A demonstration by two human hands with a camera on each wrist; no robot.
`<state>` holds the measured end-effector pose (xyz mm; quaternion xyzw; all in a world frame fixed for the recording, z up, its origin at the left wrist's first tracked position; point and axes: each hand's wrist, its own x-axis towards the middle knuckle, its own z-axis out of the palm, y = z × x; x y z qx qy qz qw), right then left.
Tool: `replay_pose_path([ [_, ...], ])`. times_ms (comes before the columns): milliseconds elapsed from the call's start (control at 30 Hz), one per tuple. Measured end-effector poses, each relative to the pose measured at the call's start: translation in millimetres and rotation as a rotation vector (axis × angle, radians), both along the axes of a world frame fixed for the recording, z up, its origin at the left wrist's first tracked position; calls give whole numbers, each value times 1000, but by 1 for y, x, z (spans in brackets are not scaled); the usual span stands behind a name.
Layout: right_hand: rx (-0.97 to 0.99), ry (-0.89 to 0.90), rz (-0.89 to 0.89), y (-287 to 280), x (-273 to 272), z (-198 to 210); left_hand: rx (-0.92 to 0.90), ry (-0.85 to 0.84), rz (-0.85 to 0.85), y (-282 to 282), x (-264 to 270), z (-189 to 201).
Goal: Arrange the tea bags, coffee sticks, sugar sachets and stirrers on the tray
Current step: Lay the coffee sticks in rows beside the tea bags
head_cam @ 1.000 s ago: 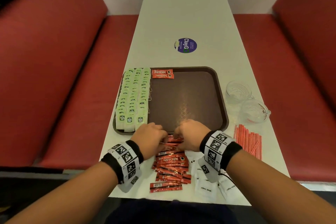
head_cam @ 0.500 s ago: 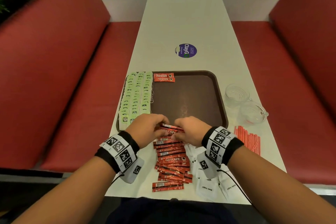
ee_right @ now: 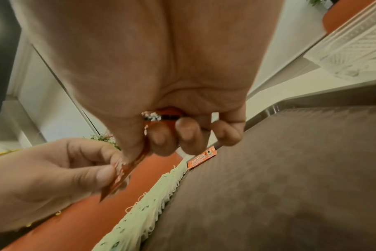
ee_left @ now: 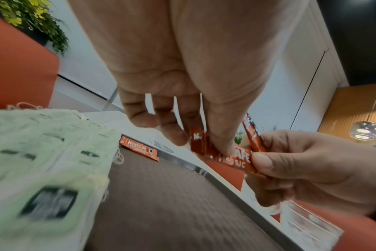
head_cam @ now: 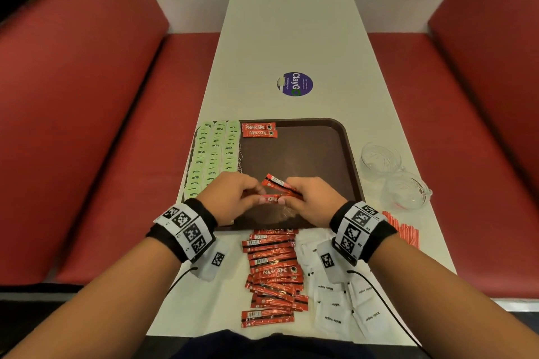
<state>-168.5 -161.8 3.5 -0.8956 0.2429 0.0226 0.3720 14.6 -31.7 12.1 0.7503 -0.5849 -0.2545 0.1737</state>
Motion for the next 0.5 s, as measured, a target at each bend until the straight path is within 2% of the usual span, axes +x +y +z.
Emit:
replay_pose_path([
  [67, -14, -13, -91, -6, 3, 0, 3, -67, 18, -19, 14, 1],
  [167, -19, 6, -196, -17, 6, -1, 16, -164, 154, -55, 44, -2],
  [267, 11, 5, -234, -25, 8, 0, 94, -196, 246, -88, 69, -15],
  [500, 34, -7, -271, -37, 9, -1, 198, -270, 280, -140, 95, -44],
])
